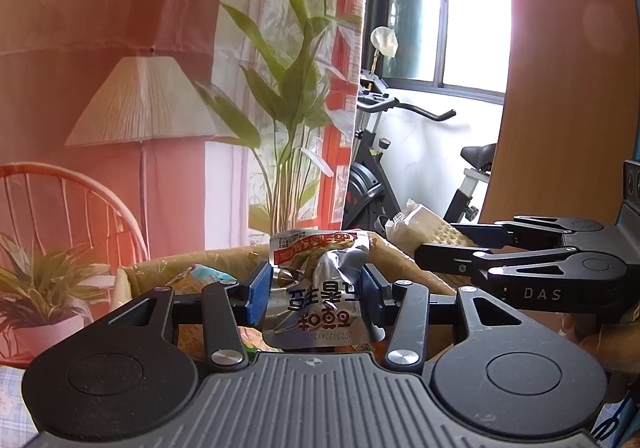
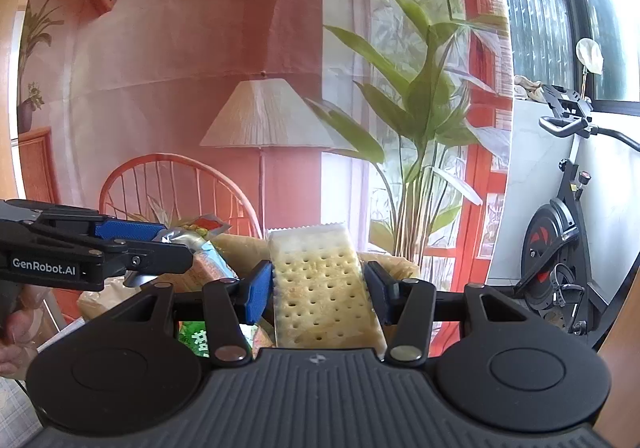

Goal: Organize snacks
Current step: 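Lift both held snacks and carry them over the open box, then open both tools to drop the snacks into the box, then withdraw both tools from the box toward the remaining snacks, then close the left tool on the yellow-orange packet while the right tool grasps the gold-green packet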

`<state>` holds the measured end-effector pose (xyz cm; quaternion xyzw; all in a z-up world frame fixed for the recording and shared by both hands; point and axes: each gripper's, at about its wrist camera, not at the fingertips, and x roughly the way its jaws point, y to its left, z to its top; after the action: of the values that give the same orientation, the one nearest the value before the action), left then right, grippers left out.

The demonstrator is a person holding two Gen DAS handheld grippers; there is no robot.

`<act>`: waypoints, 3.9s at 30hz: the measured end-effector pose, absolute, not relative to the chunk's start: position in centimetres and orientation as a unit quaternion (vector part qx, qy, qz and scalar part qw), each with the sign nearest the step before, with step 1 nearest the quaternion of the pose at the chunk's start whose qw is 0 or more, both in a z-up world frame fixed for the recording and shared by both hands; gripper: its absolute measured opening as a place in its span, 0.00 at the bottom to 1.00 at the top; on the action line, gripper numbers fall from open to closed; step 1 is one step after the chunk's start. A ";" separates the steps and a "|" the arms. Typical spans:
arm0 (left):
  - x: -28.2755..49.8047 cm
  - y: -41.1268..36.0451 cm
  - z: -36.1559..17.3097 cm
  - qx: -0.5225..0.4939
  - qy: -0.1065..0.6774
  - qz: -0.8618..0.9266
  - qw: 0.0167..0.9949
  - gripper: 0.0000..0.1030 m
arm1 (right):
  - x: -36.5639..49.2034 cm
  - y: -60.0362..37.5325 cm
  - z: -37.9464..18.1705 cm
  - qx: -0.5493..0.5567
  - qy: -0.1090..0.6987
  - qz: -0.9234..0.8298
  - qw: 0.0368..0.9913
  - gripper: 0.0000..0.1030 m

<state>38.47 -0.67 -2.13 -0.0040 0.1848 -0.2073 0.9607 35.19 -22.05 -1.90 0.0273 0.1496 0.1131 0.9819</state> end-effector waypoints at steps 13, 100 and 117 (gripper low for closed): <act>40.9 -0.7 -4.9 -0.001 0.232 -0.199 0.952 0.51 | 38.0 -20.4 -4.8 0.042 0.183 0.116 0.975 0.51; 26.9 1.6 -19.9 -0.076 0.366 -0.109 0.921 0.60 | 25.5 -21.9 -25.3 -0.012 0.327 0.157 0.932 0.68; 27.5 -1.4 -22.1 -0.100 0.407 -0.145 0.896 0.56 | 25.3 -23.2 -25.1 0.030 0.316 0.158 0.935 0.55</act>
<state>27.47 -1.38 -22.13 -0.1002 0.4065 -0.1451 0.8965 25.27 -23.21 -25.15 0.0297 0.3164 0.1576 0.9350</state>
